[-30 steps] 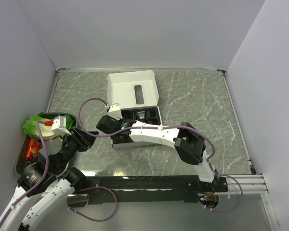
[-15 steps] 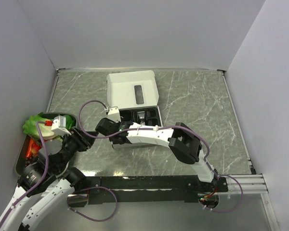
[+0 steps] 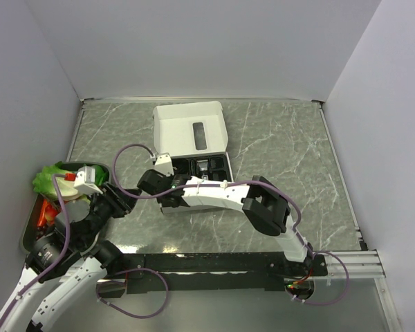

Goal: Sort the hair-cutting tools

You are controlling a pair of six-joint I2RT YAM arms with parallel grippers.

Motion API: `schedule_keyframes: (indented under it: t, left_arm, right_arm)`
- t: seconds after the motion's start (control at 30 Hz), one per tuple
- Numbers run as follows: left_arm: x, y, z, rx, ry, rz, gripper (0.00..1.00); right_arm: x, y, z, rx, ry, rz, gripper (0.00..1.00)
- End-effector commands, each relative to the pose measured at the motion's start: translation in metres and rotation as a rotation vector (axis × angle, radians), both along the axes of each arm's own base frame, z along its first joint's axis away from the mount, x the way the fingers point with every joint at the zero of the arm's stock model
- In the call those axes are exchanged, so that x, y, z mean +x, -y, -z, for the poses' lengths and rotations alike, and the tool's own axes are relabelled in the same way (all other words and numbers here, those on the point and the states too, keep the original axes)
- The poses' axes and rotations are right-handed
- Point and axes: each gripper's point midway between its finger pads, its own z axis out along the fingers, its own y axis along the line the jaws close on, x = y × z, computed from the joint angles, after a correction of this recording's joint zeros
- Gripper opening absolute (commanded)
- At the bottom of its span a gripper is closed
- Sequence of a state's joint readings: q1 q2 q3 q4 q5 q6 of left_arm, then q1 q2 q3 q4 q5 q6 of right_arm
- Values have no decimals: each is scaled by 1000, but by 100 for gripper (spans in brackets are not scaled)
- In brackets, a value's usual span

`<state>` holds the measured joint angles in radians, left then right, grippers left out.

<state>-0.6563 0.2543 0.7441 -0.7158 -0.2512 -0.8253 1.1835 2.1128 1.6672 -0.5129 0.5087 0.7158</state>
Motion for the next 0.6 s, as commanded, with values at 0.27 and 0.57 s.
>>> schedule_keyframes:
  t: [0.27, 0.57]
  left_arm:
    - [6, 1, -2, -7, -7, -20, 40]
    - [11, -2, 1, 7, -30, -56, 40]
  right_arm:
    - [7, 4, -58, 57, 68, -43, 1]
    - [33, 58, -108, 192, 86, 9, 14]
